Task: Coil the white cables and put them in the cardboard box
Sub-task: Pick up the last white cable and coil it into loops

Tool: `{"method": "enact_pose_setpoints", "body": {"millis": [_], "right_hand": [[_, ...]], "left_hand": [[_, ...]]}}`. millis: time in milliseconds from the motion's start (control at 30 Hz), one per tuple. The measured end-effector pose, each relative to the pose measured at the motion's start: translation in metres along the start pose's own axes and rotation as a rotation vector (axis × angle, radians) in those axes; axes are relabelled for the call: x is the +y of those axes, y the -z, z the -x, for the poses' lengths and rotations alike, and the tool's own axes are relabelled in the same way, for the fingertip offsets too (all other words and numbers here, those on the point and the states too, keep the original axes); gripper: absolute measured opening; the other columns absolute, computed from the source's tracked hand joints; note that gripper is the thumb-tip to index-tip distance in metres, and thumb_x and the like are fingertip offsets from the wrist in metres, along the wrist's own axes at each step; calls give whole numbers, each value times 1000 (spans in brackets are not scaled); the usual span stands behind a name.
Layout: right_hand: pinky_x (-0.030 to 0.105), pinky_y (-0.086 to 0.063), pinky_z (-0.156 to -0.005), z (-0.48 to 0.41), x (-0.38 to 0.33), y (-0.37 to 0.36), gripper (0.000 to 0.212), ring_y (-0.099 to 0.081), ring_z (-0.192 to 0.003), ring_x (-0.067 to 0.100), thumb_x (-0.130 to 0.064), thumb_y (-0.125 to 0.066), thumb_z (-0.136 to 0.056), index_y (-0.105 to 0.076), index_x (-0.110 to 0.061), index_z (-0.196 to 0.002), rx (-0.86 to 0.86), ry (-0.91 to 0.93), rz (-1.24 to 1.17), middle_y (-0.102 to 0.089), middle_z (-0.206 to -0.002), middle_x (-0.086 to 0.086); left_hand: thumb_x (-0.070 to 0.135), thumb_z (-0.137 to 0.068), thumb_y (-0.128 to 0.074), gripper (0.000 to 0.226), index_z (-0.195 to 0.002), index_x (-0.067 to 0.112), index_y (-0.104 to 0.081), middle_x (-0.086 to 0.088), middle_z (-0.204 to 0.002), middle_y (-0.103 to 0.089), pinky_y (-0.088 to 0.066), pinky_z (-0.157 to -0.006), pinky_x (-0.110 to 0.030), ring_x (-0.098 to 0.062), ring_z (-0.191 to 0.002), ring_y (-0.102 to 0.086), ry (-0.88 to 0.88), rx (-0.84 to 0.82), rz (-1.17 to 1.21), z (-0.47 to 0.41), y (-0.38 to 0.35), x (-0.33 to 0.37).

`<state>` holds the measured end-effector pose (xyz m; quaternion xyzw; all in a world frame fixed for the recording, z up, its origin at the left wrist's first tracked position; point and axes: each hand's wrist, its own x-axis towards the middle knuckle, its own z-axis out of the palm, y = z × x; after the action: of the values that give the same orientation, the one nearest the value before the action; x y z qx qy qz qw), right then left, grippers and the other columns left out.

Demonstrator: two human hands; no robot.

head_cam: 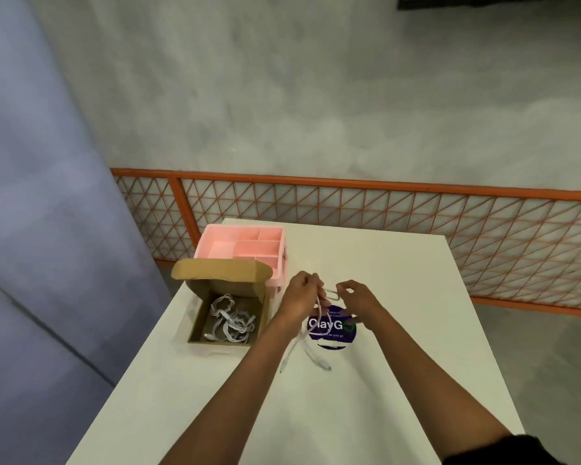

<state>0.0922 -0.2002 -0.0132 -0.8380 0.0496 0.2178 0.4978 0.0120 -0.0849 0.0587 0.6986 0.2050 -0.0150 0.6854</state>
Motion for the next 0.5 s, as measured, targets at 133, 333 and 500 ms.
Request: {"method": "enact_pose_setpoints", "body": {"millis": [133, 333, 500], "right_hand": [[41, -54, -79, 14, 9, -3, 28, -59, -81, 21, 0, -47, -87, -70, -17, -87, 75, 48, -87, -66, -96, 8], [21, -43, -71, 40, -15, 18, 8, -60, -83, 15, -25, -69, -85, -67, -17, -84, 37, 306, -49, -68, -90, 3], [5, -44, -66, 56, -47, 44, 14, -63, -75, 10, -18, -64, -89, -64, -5, -93, 19, 458, -170, -65, -84, 8]], "left_hand": [[14, -100, -39, 22, -82, 10, -51, -3, -65, -49, -49, -59, -30, -11, -49, -48, -25, -33, 0, 12, 5, 6], [20, -101, -41, 27, -79, 12, -53, 1, -60, -40, -26, -40, -16, -7, -46, -31, -105, -1, 51, 20, 23, 28], [22, -102, -40, 28, -81, 10, -54, 0, -61, -37, -20, -38, -15, -7, -48, -26, -106, 23, 98, 25, 40, 42]]}}
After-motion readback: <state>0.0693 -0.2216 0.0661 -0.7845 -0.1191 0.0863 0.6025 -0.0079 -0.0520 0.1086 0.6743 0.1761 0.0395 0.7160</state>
